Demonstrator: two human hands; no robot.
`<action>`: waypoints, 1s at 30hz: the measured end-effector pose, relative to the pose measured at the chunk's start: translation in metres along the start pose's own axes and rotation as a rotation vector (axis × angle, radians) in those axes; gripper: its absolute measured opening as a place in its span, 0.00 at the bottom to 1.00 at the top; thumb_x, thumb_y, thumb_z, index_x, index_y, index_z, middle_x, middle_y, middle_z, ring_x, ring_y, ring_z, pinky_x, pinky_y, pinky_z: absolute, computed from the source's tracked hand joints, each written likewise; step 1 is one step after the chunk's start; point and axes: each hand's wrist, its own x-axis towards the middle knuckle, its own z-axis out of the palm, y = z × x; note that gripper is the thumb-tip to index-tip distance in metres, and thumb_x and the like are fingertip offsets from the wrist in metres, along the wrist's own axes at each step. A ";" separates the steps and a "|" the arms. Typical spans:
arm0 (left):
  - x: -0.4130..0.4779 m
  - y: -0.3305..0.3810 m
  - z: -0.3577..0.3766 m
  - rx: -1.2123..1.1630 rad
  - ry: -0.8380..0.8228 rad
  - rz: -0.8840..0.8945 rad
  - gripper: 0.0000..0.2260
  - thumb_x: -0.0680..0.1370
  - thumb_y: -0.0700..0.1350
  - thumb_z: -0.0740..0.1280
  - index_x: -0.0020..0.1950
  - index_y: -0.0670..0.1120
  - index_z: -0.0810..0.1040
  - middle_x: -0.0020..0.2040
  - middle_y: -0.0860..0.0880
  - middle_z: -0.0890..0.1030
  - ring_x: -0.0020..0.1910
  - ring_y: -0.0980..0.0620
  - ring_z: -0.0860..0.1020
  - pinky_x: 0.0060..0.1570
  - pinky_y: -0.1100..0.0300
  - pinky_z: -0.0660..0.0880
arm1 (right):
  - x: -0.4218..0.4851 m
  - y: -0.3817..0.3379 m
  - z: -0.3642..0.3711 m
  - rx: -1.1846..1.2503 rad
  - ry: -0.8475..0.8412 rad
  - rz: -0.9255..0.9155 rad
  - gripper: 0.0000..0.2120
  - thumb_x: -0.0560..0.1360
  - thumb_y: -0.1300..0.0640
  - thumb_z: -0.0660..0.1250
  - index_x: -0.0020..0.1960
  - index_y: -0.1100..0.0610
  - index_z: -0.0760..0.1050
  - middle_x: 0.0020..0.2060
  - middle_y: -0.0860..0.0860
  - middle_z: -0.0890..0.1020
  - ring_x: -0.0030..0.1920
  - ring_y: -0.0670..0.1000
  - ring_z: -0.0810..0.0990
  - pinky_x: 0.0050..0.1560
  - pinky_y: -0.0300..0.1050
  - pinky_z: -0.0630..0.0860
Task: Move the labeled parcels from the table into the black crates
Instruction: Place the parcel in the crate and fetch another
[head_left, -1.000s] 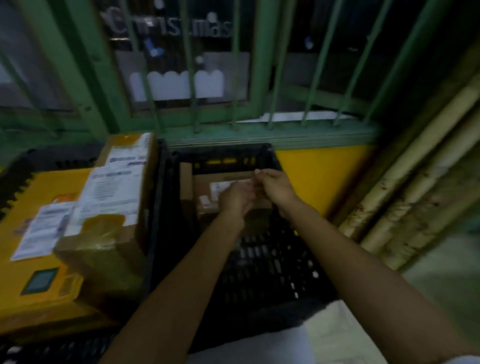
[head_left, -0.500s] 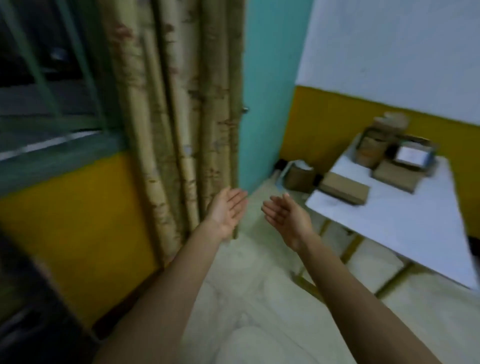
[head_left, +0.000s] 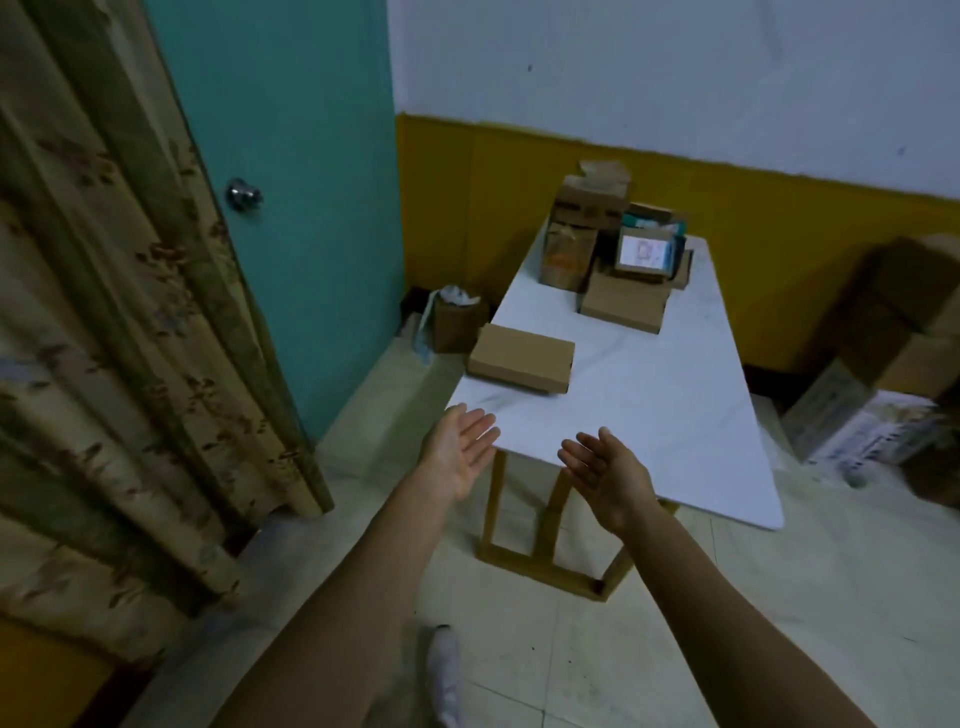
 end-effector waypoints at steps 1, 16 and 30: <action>0.023 0.008 0.004 0.010 0.004 -0.008 0.19 0.83 0.49 0.54 0.69 0.39 0.70 0.68 0.44 0.74 0.67 0.46 0.72 0.64 0.55 0.66 | 0.021 -0.005 0.004 0.006 0.013 0.003 0.17 0.82 0.52 0.58 0.61 0.64 0.72 0.62 0.62 0.78 0.59 0.59 0.78 0.60 0.51 0.74; 0.274 0.091 0.031 0.800 0.350 0.057 0.06 0.80 0.42 0.57 0.45 0.42 0.70 0.42 0.44 0.70 0.42 0.49 0.67 0.37 0.58 0.63 | 0.249 -0.065 0.048 -0.279 0.392 0.138 0.15 0.77 0.51 0.66 0.61 0.58 0.75 0.65 0.56 0.75 0.58 0.55 0.75 0.61 0.49 0.73; 0.270 0.078 0.038 1.115 0.449 0.256 0.19 0.77 0.40 0.65 0.69 0.45 0.72 0.66 0.47 0.76 0.61 0.48 0.75 0.51 0.60 0.68 | 0.270 -0.097 0.024 -0.341 0.126 0.108 0.15 0.78 0.61 0.66 0.64 0.58 0.75 0.58 0.56 0.79 0.51 0.55 0.81 0.49 0.47 0.76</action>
